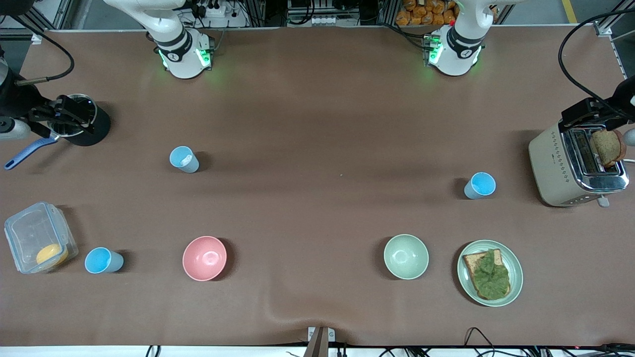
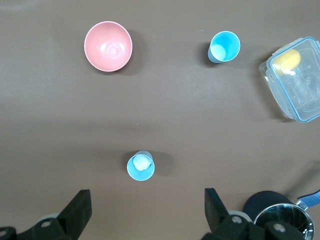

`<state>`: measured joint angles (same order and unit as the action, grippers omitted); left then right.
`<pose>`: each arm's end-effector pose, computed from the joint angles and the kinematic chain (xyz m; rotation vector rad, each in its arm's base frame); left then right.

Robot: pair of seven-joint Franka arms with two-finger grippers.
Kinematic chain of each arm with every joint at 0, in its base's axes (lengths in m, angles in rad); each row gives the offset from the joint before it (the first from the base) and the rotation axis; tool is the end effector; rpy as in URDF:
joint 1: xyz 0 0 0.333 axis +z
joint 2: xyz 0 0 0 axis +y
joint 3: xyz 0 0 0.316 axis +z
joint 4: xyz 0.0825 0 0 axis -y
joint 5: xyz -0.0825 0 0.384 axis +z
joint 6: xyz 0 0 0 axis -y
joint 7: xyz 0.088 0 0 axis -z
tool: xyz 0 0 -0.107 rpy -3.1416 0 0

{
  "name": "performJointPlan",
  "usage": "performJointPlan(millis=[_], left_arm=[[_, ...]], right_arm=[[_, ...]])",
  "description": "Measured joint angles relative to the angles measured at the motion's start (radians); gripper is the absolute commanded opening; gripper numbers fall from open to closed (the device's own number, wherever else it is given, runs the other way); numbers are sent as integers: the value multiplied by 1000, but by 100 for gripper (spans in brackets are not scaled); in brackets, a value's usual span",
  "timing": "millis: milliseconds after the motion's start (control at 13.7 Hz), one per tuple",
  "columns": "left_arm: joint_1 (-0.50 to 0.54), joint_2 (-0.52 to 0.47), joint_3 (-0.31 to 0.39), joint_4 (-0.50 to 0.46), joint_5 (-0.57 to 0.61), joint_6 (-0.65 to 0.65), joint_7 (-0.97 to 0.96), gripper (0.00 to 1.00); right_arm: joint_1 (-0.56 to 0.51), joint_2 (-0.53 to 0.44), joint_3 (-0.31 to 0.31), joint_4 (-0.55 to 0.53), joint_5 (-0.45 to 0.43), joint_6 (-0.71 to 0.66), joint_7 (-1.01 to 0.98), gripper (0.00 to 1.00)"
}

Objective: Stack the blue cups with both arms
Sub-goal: 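Move the right gripper toward a blue cup while the left gripper approaches another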

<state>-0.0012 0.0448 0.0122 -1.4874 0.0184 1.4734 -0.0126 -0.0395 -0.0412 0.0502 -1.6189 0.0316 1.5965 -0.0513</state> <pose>0.5586 0.0081 0.6303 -3.1211 -0.0388 0.0918 0.5439 0.0097 0.6267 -3.1108 -0.0956 -0.0301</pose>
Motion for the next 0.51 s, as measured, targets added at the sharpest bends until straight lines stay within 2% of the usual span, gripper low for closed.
performJointPlan(millis=[510], left_arm=[[22, 20, 11, -11, -4, 17, 0, 100]], right_arm=[[0, 0, 1, 0, 0, 2, -2, 100]])
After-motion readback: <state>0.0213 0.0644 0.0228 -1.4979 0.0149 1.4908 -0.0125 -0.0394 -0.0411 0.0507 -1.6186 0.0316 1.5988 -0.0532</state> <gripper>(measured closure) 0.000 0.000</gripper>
